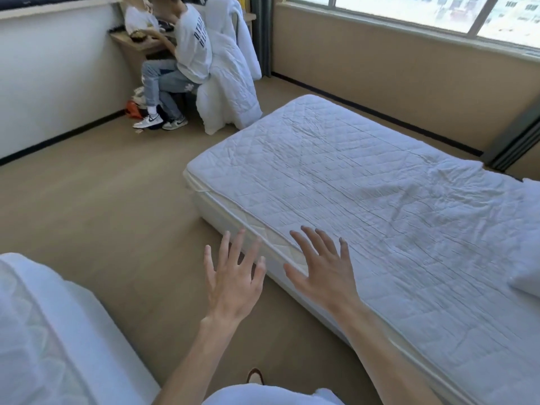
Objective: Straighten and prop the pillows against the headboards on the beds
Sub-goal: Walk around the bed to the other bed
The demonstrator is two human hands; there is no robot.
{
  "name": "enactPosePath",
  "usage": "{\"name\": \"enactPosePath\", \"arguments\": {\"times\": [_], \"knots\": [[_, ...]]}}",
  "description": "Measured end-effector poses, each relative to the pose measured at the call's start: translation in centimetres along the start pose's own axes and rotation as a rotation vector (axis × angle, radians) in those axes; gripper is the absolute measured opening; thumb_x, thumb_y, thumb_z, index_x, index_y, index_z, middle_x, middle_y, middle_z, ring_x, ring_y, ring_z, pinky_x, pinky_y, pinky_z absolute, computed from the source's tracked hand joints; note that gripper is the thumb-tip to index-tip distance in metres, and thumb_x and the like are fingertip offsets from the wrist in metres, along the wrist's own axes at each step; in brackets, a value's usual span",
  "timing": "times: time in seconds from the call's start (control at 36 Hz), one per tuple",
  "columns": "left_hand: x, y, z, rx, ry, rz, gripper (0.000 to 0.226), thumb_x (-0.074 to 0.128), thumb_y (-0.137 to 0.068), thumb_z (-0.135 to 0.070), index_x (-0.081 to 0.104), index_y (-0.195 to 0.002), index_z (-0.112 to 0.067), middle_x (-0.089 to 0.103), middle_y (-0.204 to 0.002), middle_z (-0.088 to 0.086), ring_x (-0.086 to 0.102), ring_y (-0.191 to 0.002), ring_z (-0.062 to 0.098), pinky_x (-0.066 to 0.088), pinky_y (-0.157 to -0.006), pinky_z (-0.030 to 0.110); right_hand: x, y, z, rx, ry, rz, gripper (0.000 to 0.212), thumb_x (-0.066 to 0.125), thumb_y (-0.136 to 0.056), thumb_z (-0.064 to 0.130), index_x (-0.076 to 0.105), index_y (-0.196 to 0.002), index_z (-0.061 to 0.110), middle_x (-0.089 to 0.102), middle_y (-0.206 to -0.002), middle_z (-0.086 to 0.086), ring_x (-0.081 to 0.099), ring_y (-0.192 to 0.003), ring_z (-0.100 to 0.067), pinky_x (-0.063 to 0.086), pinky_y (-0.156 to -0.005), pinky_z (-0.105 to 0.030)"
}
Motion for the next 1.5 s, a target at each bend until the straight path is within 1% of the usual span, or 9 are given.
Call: {"name": "enactPosePath", "arguments": {"times": [0.17, 0.28, 0.5, 0.61, 0.75, 0.86, 1.17, 1.31, 1.5], "knots": [[-1.2, -1.4, 6.1, -0.07, 0.012, -0.015, 0.047, 0.025, -0.098, -0.051, 0.03, -0.144, -0.046, 0.009, -0.162, -0.014, 0.003, -0.15, 0.015, 0.002, -0.119, 0.056, 2.4, -4.2, 6.0, -0.074, -0.012, 0.031, 0.063, 0.033, -0.09, 0.067, 0.019, -0.147, 0.046, 0.02, -0.16, 0.017, 0.014, -0.15, -0.014, 0.006, -0.121, -0.056], [-1.4, -2.3, 9.4, -0.154, 0.024, -0.026, 0.047, 0.026, -0.098, -0.05, 0.033, -0.144, -0.045, 0.01, -0.162, -0.014, 0.004, -0.15, 0.015, 0.004, -0.119, 0.056, 4.1, -7.5, 8.9, -0.134, 0.014, 0.07, 0.065, 0.029, -0.09, 0.069, 0.018, -0.149, 0.045, 0.019, -0.161, 0.016, 0.012, -0.15, -0.014, 0.003, -0.121, -0.055], [-1.5, -6.3, 15.8, -0.29, 0.008, -0.041, 0.047, 0.024, -0.098, -0.05, 0.034, -0.144, -0.045, 0.012, -0.162, -0.013, 0.007, -0.15, 0.017, 0.008, -0.119, 0.057, 7.4, -15.2, 13.5, -0.237, -0.006, 0.137, 0.066, 0.028, -0.089, 0.07, 0.019, -0.149, 0.043, 0.019, -0.161, 0.014, 0.013, -0.15, -0.016, 0.007, -0.12, -0.056], [-1.4, -10.7, 19.0, -0.319, -0.018, -0.067, 0.047, 0.024, -0.098, -0.05, 0.034, -0.144, -0.044, 0.015, -0.161, -0.011, 0.01, -0.15, 0.019, 0.011, -0.118, 0.058, 9.3, -20.2, 15.5, -0.265, -0.029, 0.15, 0.066, 0.026, -0.09, 0.07, 0.02, -0.15, 0.041, 0.019, -0.161, 0.014, 0.011, -0.15, -0.013, 0.007, -0.121, -0.054], [-1.3, -17.3, 22.7, -0.355, -0.022, -0.036, 0.048, 0.022, -0.098, -0.05, 0.031, -0.145, -0.044, 0.011, -0.162, -0.011, 0.005, -0.15, 0.018, 0.007, -0.119, 0.057, 12.0, -27.2, 17.4, -0.257, -0.052, 0.146, 0.064, 0.028, -0.09, 0.07, 0.025, -0.148, 0.043, 0.023, -0.16, 0.014, 0.017, -0.149, -0.013, 0.017, -0.119, -0.052], [-2.1, -22.4, 25.9, -0.35, -0.055, -0.02, 0.048, 0.021, -0.098, -0.051, 0.031, -0.145, -0.044, 0.01, -0.162, -0.011, 0.004, -0.15, 0.017, 0.008, -0.119, 0.057, 13.1, -32.7, 19.1, -0.27, -0.06, 0.15, 0.062, 0.029, -0.092, 0.069, 0.024, -0.148, 0.044, 0.018, -0.162, 0.013, 0.015, -0.149, -0.015, 0.015, -0.121, -0.051], [-5.1, -35.5, 33.4, -0.357, -0.125, -0.03, 0.047, 0.027, -0.098, -0.052, 0.035, -0.143, -0.044, 0.012, -0.162, -0.01, 0.008, -0.15, 0.017, 0.011, -0.118, 0.056, 14.5, -47.4, 25.1, -0.328, -0.07, 0.147, 0.063, 0.035, -0.091, 0.066, 0.026, -0.148, 0.042, 0.019, -0.162, 0.013, 0.015, -0.15, -0.017, 0.018, -0.119, -0.053], [-4.7, -40.4, 37.4, -0.345, -0.128, -0.006, 0.047, 0.026, -0.098, -0.051, 0.034, -0.144, -0.044, 0.013, -0.162, -0.009, 0.009, -0.15, 0.018, 0.012, -0.118, 0.055, 16.2, -52.7, 27.6, -0.306, -0.068, 0.151, 0.062, 0.035, -0.091, 0.063, 0.027, -0.148, 0.04, 0.023, -0.161, 0.012, 0.017, -0.149, -0.017, 0.019, -0.118, -0.053], [-3.9, -49.5, 45.4, -0.281, -0.076, 0.016, 0.047, 0.028, -0.098, -0.051, 0.034, -0.144, -0.044, 0.011, -0.162, -0.011, 0.009, -0.15, 0.017, 0.015, -0.117, 0.054, 20.3, -61.7, 32.4, -0.215, -0.049, 0.158, 0.062, 0.04, -0.089, 0.062, 0.028, -0.147, 0.041, 0.02, -0.161, 0.013, 0.016, -0.15, -0.017, 0.015, -0.119, -0.053]]}}
Point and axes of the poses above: each hand's wrist, its own y-axis away from the middle knuckle, its own x-axis out of the palm, z = x × y, the point moved 1 cm from there along -y, towards the middle knuckle
